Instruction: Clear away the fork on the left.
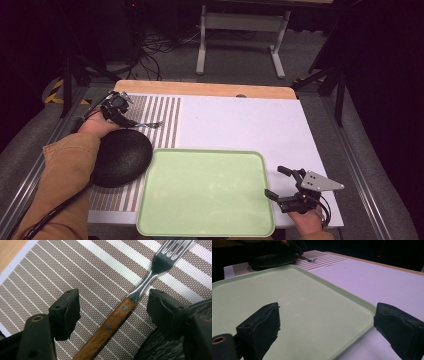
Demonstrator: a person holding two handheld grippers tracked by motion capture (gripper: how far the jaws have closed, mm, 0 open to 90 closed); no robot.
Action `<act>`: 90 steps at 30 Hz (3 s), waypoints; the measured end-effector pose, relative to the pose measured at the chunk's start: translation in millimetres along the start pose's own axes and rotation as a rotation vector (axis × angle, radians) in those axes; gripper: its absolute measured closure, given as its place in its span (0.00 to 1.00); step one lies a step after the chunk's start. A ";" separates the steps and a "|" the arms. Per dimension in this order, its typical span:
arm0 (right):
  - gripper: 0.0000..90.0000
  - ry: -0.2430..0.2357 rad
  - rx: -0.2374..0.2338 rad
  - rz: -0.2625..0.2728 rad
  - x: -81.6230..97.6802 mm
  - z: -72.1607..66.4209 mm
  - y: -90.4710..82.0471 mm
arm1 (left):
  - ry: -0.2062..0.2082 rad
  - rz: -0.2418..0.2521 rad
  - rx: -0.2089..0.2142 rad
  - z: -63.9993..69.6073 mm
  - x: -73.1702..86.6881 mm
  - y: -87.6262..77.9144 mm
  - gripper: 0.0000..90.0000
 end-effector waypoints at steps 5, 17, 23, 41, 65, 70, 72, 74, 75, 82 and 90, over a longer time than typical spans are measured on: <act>0.08 0.004 -0.001 0.012 -0.1 -0.3 -1.9 | 0.011 -0.030 0.012 -0.3 -0.2 4.2 0.34; 0.08 0.001 0.000 0.004 0.3 -0.8 -2.2 | 0.131 -0.042 0.002 5.8 1.1 9.7 0.52; 0.08 -0.001 -0.001 0.009 -0.2 -1.1 -3.0 | 0.190 -0.052 0.040 8.9 -1.2 8.5 0.68; 0.08 -0.004 -0.006 0.026 -1.0 -2.5 -6.3 | 0.361 -0.074 -0.005 23.3 -5.2 4.6 0.86; 0.08 -0.003 -0.004 0.025 -1.1 -1.8 -5.9 | 0.404 -0.118 -0.083 25.7 -16.2 -12.0 0.86; 0.08 -0.004 -0.004 0.025 -1.8 -1.5 -5.6 | 0.403 -0.117 -0.092 25.3 -19.4 -22.1 0.86; 0.08 -0.003 -0.006 0.028 -1.9 -1.3 -5.2 | 0.402 -0.123 -0.102 25.7 -20.8 -27.0 0.86; 0.08 -0.005 -0.004 0.026 -2.3 -1.1 -5.0 | 0.397 -0.123 -0.105 25.4 -22.0 -30.5 0.86; 0.08 -0.004 -0.004 0.026 -2.5 -1.1 -4.9 | 0.392 -0.128 -0.109 25.3 -23.0 -32.7 0.86; 0.08 -0.010 -0.002 0.025 -4.0 0.2 -4.1 | 0.384 -0.119 -0.114 30.2 -29.8 -49.5 0.86; 0.08 -0.021 -0.001 0.022 -6.6 1.9 -2.5 | 0.360 -0.097 -0.117 39.9 -34.9 -71.8 0.86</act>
Point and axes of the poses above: each handheld gripper's, and its own axes: y roughly forward along the jaws, x roughly out of its underside, z roughly to its right, the point moved 1 cm from there along y, roughly forward along the jaws, and after that the axes turned 11 degrees about -x, right-handed, at the moved point
